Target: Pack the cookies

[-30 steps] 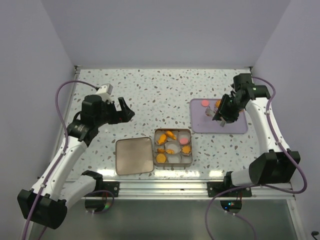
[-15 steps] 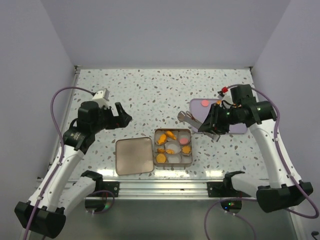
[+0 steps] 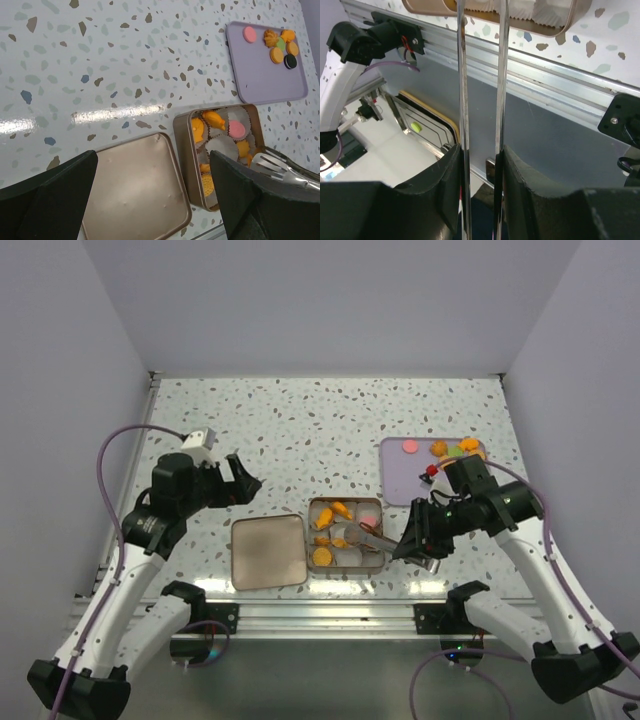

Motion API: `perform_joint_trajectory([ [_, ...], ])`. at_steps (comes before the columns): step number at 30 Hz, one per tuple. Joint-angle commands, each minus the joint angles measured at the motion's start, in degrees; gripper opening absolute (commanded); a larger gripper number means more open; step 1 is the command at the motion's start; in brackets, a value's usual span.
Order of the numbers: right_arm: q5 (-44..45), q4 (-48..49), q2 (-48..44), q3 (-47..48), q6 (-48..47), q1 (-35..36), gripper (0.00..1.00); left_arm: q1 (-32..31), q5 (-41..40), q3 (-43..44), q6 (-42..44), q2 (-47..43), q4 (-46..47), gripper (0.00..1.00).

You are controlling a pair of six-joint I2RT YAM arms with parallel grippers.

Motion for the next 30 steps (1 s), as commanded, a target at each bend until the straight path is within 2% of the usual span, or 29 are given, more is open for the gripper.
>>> perform_joint_trajectory([
  [1, -3.0, -0.4, -3.0, -2.1, 1.7, 0.6, 0.29, -0.2, 0.3, -0.6, -0.8, -1.6, 0.0, 1.00],
  [18, -5.6, 1.5, -6.8, -11.5, 0.7, 1.6, 0.29, -0.2, 1.3, -3.0, -4.0, -4.7, -0.1, 1.00],
  [26, -5.3, 2.8, -6.5, -10.8, 0.6, 1.6, 0.42, -0.2, 2.2, -2.7, -5.0, -3.9, 0.8, 1.00],
  [30, -4.6, 3.1, -5.4, -9.0, 0.4, 1.6, 0.43, -0.1, 2.2, -1.6, -4.9, -2.9, 0.7, 1.00],
])
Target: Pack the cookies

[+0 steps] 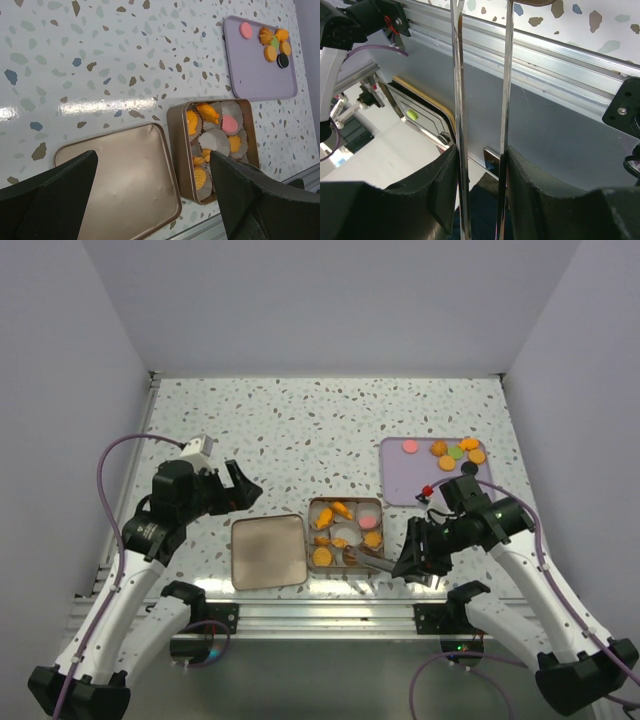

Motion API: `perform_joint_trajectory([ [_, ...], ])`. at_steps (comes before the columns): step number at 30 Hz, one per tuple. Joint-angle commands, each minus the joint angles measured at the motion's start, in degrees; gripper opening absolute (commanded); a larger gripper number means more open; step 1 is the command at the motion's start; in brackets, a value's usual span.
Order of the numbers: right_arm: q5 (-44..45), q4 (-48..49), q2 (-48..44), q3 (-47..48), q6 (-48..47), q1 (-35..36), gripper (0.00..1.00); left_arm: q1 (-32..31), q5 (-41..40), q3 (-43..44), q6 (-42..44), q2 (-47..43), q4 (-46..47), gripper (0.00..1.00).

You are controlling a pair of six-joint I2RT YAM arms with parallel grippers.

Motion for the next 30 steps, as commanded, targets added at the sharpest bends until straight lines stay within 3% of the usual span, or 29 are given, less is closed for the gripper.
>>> perform_joint_trajectory([
  [1, -1.1, 1.5, 0.8, 3.2, -0.5, 0.3, 0.42, -0.2, 1.0, 1.7, -0.7, 0.8, 1.6, 1.00],
  [14, 4.4, -1.8, 7.2, 17.1, -1.1, 0.3, 0.48, -0.2, 0.1, 2.8, -0.4, 1.6, 0.8, 1.00],
  [24, 21.3, -3.3, 19.8, 34.2, -3.3, -0.6, 0.45, -0.2, 0.5, 4.6, 0.1, 5.8, 4.0, 1.00],
  [26, 27.9, -2.6, 21.6, 35.4, -3.5, -1.6, 0.47, -0.2, 0.6, 5.9, 0.4, 7.3, 4.5, 1.00],
  [30, 33.0, -0.5, 26.5, 35.0, -3.9, -4.2, 0.47, -0.2, 1.1, 8.0, 1.2, 9.8, 5.5, 1.00],
])
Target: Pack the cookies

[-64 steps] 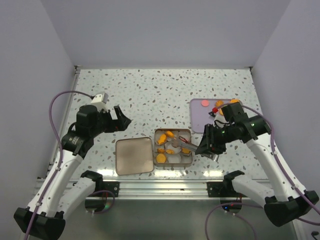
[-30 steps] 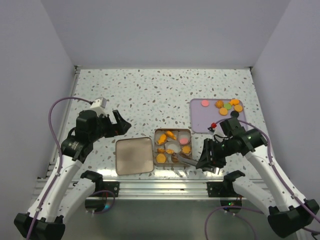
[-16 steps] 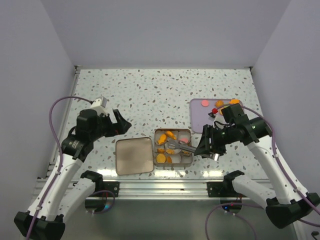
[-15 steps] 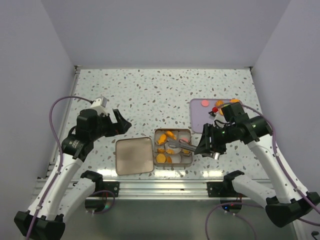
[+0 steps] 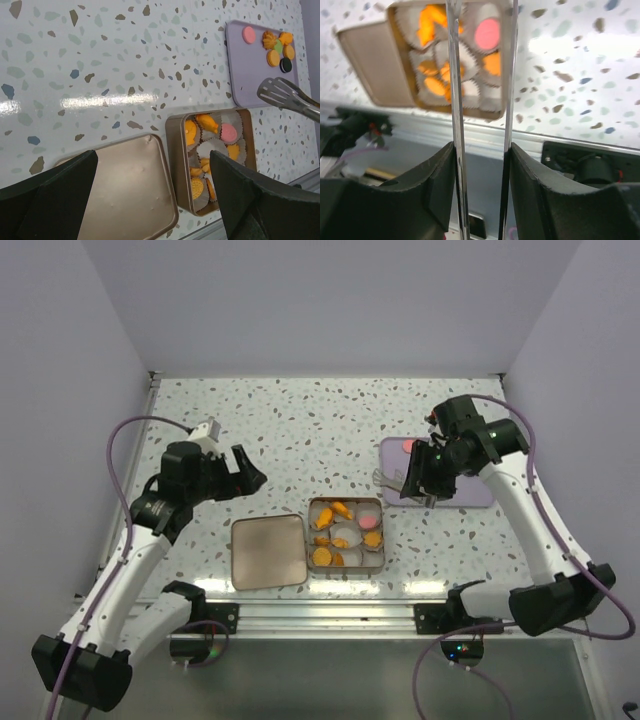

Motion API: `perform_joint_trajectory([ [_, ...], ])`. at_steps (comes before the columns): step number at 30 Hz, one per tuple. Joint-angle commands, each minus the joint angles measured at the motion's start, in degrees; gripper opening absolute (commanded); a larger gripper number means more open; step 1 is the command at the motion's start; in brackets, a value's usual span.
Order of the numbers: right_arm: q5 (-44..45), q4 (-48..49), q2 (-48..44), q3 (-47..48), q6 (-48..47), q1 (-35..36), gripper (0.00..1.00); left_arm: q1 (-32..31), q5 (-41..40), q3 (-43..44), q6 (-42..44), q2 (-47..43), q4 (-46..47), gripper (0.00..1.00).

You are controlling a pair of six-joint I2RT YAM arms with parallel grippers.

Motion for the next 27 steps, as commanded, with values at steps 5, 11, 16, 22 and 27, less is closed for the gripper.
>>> perform_joint_trajectory([
  [5, 10.6, 4.5, 8.2, 2.6, -2.0, -5.6, 0.48, -0.2, 1.5, 5.6, 2.7, 4.1, 3.9, 1.00],
  [11, 10.6, 6.7, 16.5, 4.8, -3.6, -7.9, 0.48, -0.2, 1.6, 5.6, 3.3, 6.5, 5.6, 1.00],
  [16, 10.9, 7.3, 21.5, 7.8, -3.8, -8.1, 0.48, -0.2, 0.9, 8.3, 4.9, 10.1, 5.9, 1.00],
  [22, 12.1, 6.3, 27.4, 12.2, -4.1, -8.8, 0.48, -0.1, 0.7, 11.2, 6.2, 14.9, 6.2, 1.00],
  [27, 12.2, 4.6, 31.5, 17.0, -4.2, -9.0, 0.48, -0.1, 1.3, 11.2, 6.2, 17.9, 8.3, 1.00],
])
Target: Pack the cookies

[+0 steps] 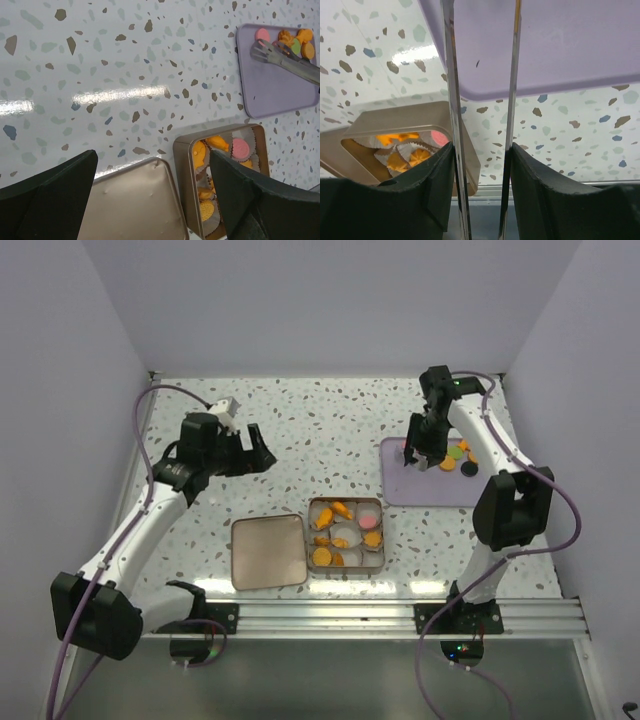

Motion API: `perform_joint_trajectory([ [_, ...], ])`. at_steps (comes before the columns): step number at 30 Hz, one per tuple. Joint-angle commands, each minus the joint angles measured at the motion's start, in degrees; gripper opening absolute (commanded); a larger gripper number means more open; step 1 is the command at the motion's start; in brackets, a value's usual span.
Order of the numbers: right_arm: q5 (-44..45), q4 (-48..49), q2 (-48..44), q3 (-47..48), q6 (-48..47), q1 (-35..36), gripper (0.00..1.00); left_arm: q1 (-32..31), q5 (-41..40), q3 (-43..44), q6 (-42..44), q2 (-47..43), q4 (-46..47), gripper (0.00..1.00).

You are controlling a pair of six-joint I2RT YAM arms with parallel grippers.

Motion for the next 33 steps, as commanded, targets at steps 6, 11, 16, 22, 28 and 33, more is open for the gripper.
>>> perform_joint_trajectory([
  [6, 2.7, -3.1, 6.2, 9.9, -1.5, -1.8, 0.48, -0.1, 1.0, 3.1, 1.3, 4.2, 5.1, 1.00],
  [11, 1.7, -4.4, 9.3, 13.0, -1.9, -2.2, 0.47, -0.1, 1.0, 4.1, 1.5, 5.7, 5.1, 1.00],
  [16, 0.0, -4.1, 9.3, 12.3, -1.9, -2.2, 0.42, 0.0, 0.9, 4.9, 1.7, 6.4, 5.2, 1.00],
  [22, -0.4, -3.4, 7.2, 9.4, -1.9, -2.2, 0.29, 0.0, 0.7, 5.3, 1.8, 6.2, 4.8, 1.00],
  [28, -0.1, -4.3, 3.7, 9.2, -2.0, -2.3, 0.28, 0.0, 0.3, 5.0, 1.8, 4.1, 3.9, 1.00],
  [33, -4.3, -5.5, -0.6, 10.7, -3.0, -2.3, 0.27, 0.0, 0.0, 4.3, 1.7, 1.2, 2.7, 1.00],
])
